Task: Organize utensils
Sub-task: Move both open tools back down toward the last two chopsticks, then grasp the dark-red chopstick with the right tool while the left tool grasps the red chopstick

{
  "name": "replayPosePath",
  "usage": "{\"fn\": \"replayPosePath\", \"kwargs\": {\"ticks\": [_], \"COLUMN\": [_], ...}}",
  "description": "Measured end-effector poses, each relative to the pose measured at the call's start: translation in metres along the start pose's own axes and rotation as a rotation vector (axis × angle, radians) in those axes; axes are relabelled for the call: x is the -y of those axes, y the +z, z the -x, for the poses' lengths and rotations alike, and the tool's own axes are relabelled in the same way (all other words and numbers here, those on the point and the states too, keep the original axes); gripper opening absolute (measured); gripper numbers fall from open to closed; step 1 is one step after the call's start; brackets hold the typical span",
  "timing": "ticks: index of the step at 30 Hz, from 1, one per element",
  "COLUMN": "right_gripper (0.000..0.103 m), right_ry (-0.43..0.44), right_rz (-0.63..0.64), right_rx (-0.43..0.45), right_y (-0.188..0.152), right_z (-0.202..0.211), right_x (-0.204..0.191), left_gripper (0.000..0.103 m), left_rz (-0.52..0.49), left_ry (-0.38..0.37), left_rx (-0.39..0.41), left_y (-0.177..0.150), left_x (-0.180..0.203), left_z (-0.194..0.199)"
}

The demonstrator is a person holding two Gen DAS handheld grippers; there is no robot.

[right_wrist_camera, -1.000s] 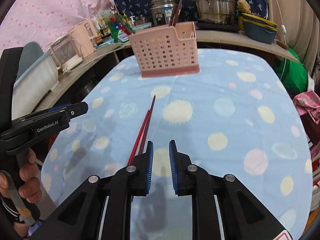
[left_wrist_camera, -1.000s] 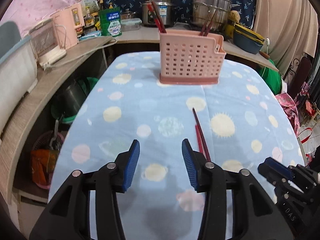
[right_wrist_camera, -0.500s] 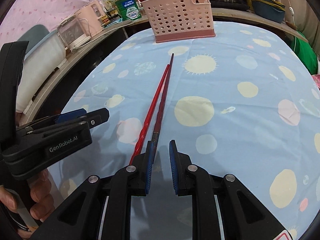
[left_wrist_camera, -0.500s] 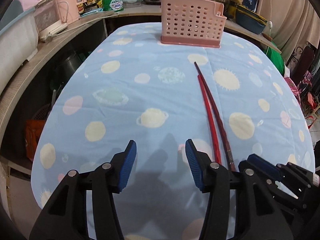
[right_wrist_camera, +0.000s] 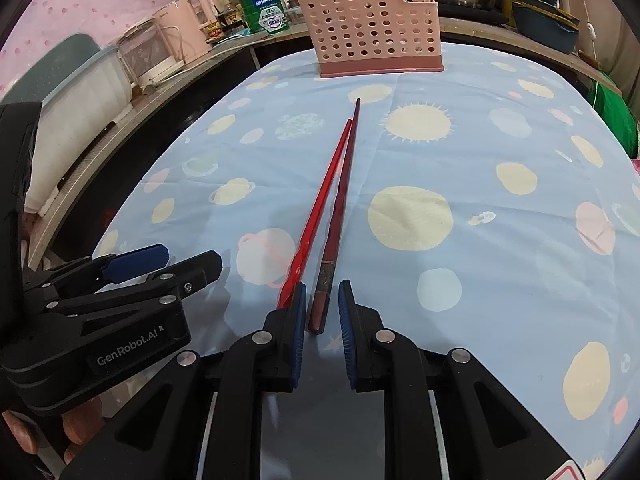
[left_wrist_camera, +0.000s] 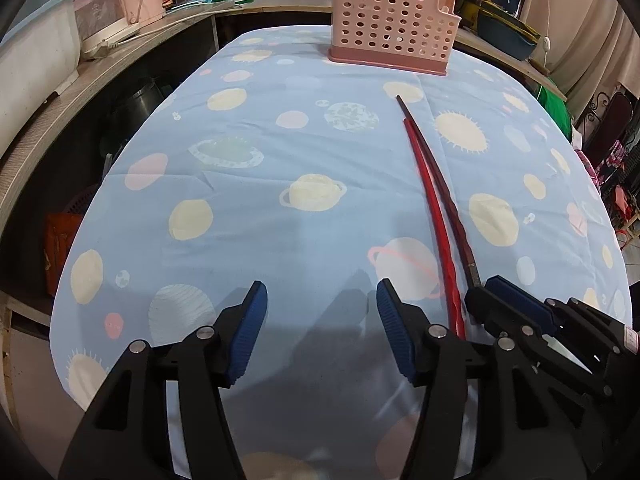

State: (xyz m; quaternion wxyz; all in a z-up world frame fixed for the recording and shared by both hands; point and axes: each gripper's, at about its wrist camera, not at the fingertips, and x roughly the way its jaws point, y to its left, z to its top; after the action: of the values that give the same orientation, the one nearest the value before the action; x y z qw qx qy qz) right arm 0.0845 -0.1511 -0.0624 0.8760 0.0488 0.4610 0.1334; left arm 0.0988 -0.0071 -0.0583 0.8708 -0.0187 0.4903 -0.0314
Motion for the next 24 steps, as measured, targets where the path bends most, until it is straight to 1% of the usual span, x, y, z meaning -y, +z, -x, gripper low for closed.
{"fn": "replayPosePath", "kwargs": {"ticks": [2, 5, 7, 9, 10, 17, 24], "right_gripper": [0.017, 0.016, 0.014, 0.009, 0.009, 0.007, 0.007], "right_ry": [-0.007, -0.021, -0.028, -0.028, -0.027, -0.048, -0.058], "right_rz": [0.005, 0.023, 0.025, 0.016, 0.009, -0.047, -0.088], "right_rx": [0.003, 0.008, 0.010, 0.008, 0.008, 0.016, 0.021], "right_y": [0.000, -0.001, -0.003, -0.004, -0.005, -0.014, -0.029], "right_z": [-0.001, -0.001, 0.000, 0.001, 0.002, 0.015, 0.029], "right_x": [-0.001, -0.002, -0.002, 0.001, 0.003, 0.024, 0.038], "left_gripper": [0.056, 0.061, 0.062, 0.064, 0.065, 0.068, 0.069], "left_rz": [0.000, -0.002, -0.005, -0.006, -0.008, -0.031, -0.077], "left_ry": [-0.002, -0.004, -0.005, -0.013, -0.016, -0.044, -0.086], "left_rx": [-0.002, -0.002, 0.000, -0.001, -0.001, -0.010, -0.021], "left_y": [-0.001, -0.002, -0.003, -0.004, -0.005, -0.012, -0.022], "left_x": [0.000, 0.001, 0.002, 0.003, 0.004, 0.017, 0.037], "left_z": [0.000, 0.001, 0.003, 0.003, 0.004, 0.008, 0.015]}}
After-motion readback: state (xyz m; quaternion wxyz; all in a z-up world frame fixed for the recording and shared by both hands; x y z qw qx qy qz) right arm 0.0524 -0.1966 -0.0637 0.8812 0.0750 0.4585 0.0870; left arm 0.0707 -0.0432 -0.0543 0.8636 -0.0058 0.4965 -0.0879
